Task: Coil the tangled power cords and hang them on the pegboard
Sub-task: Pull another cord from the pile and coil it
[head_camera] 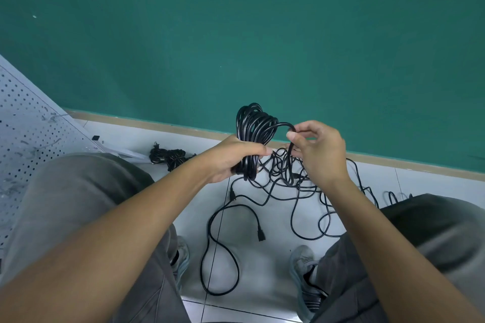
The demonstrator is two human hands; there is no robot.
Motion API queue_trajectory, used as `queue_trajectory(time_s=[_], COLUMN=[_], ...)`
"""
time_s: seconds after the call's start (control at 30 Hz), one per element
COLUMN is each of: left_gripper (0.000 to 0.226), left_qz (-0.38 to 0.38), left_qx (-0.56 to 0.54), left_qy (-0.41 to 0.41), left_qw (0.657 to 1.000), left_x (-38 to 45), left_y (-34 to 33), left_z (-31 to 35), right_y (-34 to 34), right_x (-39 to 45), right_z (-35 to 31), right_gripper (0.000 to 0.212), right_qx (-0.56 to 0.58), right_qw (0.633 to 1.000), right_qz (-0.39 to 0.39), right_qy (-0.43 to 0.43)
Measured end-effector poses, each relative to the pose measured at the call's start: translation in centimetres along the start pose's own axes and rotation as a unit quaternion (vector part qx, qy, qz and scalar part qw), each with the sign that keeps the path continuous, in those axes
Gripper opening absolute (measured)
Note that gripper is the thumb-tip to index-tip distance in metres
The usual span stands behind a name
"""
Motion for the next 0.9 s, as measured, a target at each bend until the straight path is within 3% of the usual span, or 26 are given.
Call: queue_trajectory(time_s=[0.07, 0.17, 0.33, 0.4, 0.47, 0.53, 0.67, 0.73, 0.8, 0.83, 0.9], left_gripper=[0.023, 0.008, 0.035, 0.044, 0.039, 0.028, 0.036, 0.042, 0.022, 0.014, 0.019], left_qz=[0.009, 0.01, -0.051, -0.065, -0.066, -0.063, -0.071, -0.063, -0.048, -0.046, -0.039], left_qx=[-0.002, -0.013, -0.013, -0.025, -0.05, -0.075, -0.07, -0.068, -0.074, -0.09, -0.124], left_qy=[-0.008, -0.014, -0.027, -0.031, -0.032, -0.03, -0.014, -0.002, -0.001, -0.005, -0.017], left_qw=[1.0, 1.0, 0.998, 0.997, 0.996, 0.995, 0.995, 0.996, 0.996, 0.995, 0.991], left_x=[0.0, -0.2, -0.6, -0.6, -0.6, -0.7, -0.8, -0.7, -0.6, -0.5, -0.5], left_y=[-0.1, -0.1, -1.3, -1.7, -1.9, -2.1, -2.5, -2.4, -2.4, -2.3, -2.2], left_z=[-0.1, 0.3, 0.4, 0.2, 0.1, 0.1, -0.3, -0.5, -0.5, -0.5, -0.2], right_y=[-0.2, -0.7, -1.3, -1.5, -1.6, -1.6, -1.9, -1.7, -1.5, -1.6, -2.4], right_x=[-0.4, -0.9, -1.0, -1.1, -1.2, -1.3, -1.4, -1.5, -1.3, -1.2, -1.1], right_z=[-0.3, -0.7, -0.5, -0.6, -0.9, -1.1, -1.4, -1.5, -1.3, -1.2, -0.9], right_gripper=[0.009, 0.009, 0.012, 0.014, 0.016, 0.018, 0.019, 0.02, 0.018, 0.018, 0.024], right_qx=[0.061, 0.131, 0.168, 0.157, 0.114, 0.034, -0.101, -0.106, -0.104, -0.099, -0.056], right_qw=[0.998, 0.991, 0.985, 0.987, 0.993, 0.999, 0.992, 0.991, 0.991, 0.992, 0.996], right_qz=[0.002, -0.005, -0.022, -0.023, -0.021, -0.002, 0.037, 0.044, 0.047, 0.033, -0.024], right_qy=[-0.007, -0.025, -0.034, -0.029, -0.016, 0.007, 0.067, 0.063, 0.069, 0.069, 0.058])
Point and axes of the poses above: each hand's wrist, its own x-axis towards the middle knuckle, its own y-axis out of the back of the hand, z = x × y, the point moved 5 cm from there along x, towards the middle knuckle, and after that the axes turned 6 degrees about -z, right-handed, at the moved point
